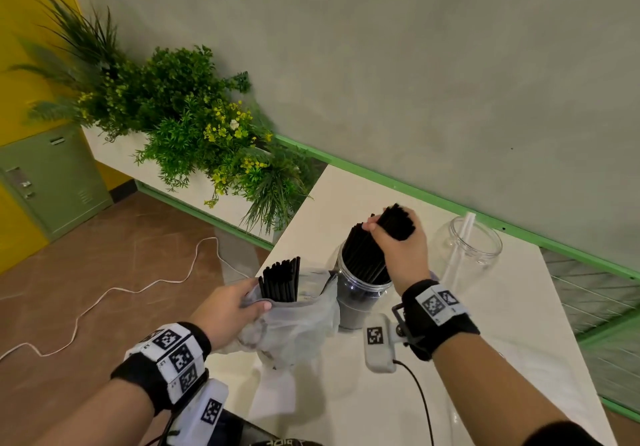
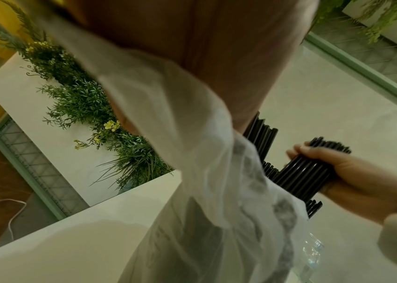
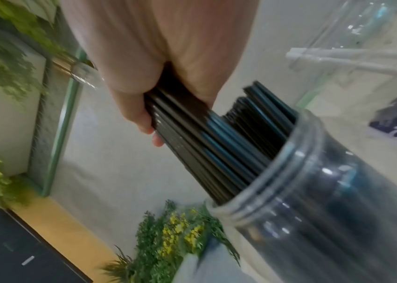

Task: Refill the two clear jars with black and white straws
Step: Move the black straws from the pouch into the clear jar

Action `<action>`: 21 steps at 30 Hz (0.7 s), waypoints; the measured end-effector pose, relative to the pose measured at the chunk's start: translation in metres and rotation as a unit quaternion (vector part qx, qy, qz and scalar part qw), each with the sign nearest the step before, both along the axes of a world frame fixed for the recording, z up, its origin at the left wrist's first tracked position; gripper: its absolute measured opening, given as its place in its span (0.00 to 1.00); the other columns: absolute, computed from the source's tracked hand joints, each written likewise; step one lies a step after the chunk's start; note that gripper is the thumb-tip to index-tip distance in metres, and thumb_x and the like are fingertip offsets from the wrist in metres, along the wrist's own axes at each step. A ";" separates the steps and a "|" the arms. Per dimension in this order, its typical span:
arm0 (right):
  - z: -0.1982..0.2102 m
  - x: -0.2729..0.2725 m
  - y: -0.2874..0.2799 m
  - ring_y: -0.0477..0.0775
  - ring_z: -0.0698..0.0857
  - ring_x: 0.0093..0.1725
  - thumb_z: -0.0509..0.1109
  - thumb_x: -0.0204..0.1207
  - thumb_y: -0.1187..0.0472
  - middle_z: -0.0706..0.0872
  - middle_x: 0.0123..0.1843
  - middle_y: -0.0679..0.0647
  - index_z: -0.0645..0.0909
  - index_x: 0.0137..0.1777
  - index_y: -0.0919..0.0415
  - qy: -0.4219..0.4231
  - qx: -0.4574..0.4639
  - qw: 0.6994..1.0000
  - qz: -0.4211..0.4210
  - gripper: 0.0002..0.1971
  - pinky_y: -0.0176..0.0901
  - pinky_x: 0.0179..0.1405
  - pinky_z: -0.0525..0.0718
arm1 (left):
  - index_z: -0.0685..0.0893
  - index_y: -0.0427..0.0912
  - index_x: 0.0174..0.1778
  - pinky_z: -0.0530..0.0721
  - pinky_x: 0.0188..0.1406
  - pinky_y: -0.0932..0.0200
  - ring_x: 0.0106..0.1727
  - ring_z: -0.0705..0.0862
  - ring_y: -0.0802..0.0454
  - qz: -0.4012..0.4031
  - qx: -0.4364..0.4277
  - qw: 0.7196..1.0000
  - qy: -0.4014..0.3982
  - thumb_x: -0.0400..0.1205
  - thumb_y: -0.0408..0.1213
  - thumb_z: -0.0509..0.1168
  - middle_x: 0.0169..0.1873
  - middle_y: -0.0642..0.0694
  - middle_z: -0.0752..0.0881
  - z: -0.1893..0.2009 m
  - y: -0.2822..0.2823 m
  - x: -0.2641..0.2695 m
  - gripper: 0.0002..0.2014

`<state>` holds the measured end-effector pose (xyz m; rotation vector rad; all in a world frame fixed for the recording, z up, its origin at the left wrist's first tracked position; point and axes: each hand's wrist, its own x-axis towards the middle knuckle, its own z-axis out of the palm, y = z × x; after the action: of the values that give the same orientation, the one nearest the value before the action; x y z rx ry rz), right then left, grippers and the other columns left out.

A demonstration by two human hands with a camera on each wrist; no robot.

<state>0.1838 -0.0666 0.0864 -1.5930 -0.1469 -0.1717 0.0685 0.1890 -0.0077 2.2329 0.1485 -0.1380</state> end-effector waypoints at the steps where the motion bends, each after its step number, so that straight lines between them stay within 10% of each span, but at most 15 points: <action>1: -0.008 0.000 0.001 0.50 0.88 0.49 0.77 0.71 0.72 0.89 0.48 0.58 0.77 0.52 0.55 0.009 -0.009 1.000 0.012 0.17 0.41 0.52 0.84 | 0.73 0.51 0.74 0.79 0.63 0.54 0.65 0.81 0.55 -0.001 0.002 1.000 -0.003 0.78 0.53 0.67 0.65 0.51 0.83 0.001 -0.001 -0.001 0.28; 11: -0.011 0.012 -0.004 0.35 0.82 0.55 0.68 0.80 0.64 0.87 0.54 0.43 0.78 0.66 0.48 -0.047 -0.118 0.992 0.015 0.16 0.24 0.55 0.77 | 0.74 0.50 0.74 0.80 0.60 0.56 0.63 0.82 0.55 0.004 0.013 1.000 0.009 0.79 0.52 0.66 0.65 0.50 0.84 -0.001 0.001 -0.001 0.27; 15: -0.009 0.023 -0.003 0.37 0.81 0.59 0.64 0.81 0.68 0.87 0.56 0.44 0.85 0.58 0.51 -0.103 -0.236 0.964 0.073 0.14 0.28 0.65 0.74 | 0.74 0.50 0.74 0.80 0.59 0.56 0.63 0.82 0.54 0.002 0.020 1.000 0.014 0.79 0.53 0.66 0.65 0.49 0.84 -0.001 0.002 0.000 0.27; 21: -0.038 0.018 0.002 0.40 0.77 0.49 0.74 0.75 0.62 0.81 0.49 0.48 0.82 0.52 0.58 -0.180 -0.372 0.906 0.088 0.08 0.20 0.55 0.69 | 0.73 0.52 0.74 0.81 0.58 0.55 0.61 0.83 0.54 0.009 0.013 1.000 0.012 0.79 0.53 0.66 0.63 0.50 0.85 -0.002 0.001 0.000 0.27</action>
<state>0.2018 -0.0650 0.0484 -2.2831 -0.7109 -0.2898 0.0681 0.1899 -0.0100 2.2556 0.1848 -0.1535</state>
